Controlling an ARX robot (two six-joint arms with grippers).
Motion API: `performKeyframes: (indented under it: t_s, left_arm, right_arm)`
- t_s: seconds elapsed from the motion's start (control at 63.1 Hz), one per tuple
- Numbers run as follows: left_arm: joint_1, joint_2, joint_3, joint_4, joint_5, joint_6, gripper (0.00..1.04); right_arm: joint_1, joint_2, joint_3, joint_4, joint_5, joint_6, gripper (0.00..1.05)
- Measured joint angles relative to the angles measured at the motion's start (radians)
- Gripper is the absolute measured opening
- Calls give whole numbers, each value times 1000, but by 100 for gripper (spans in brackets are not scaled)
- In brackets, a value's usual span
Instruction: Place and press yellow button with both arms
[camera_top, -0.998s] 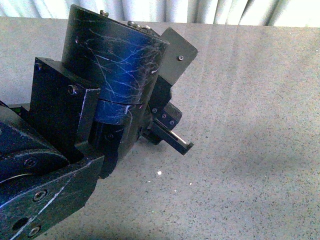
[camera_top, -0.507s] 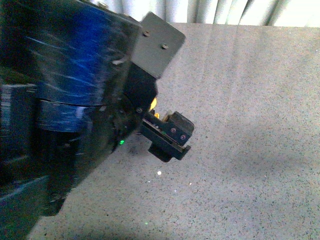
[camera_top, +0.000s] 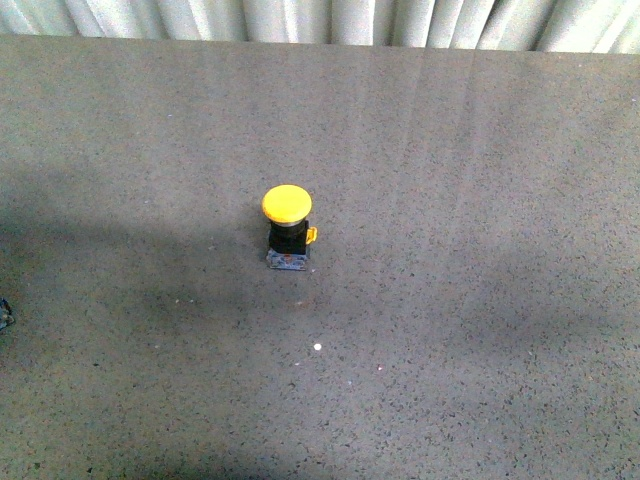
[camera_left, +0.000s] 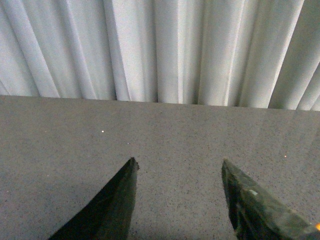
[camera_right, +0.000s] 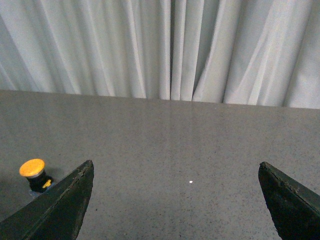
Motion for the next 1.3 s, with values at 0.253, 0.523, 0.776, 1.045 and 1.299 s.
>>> performKeyframes:
  t_s: [0.253, 0.523, 0.776, 1.045, 1.299]
  left_arm:
    - [114, -238, -76, -160, 127, 2, 4]
    - [210, -491, -116, -368, 210, 5, 1]
    - [337, -696, -117, -555, 330, 7, 1]
    - [339, -830, -117, -682, 338, 7, 1]
    - [339, -921, -117, -772, 338, 7, 1]
  right_arm:
    - [-127, 353, 204, -354, -117, -29, 96]
    - [20, 972, 460, -50, -119, -149, 96]
    - [344, 1500, 758, 35, 15, -85, 92]
    - [465, 1755, 966, -9, 77, 5, 45]
    - [495, 1814, 1038, -35, 79, 37, 4]
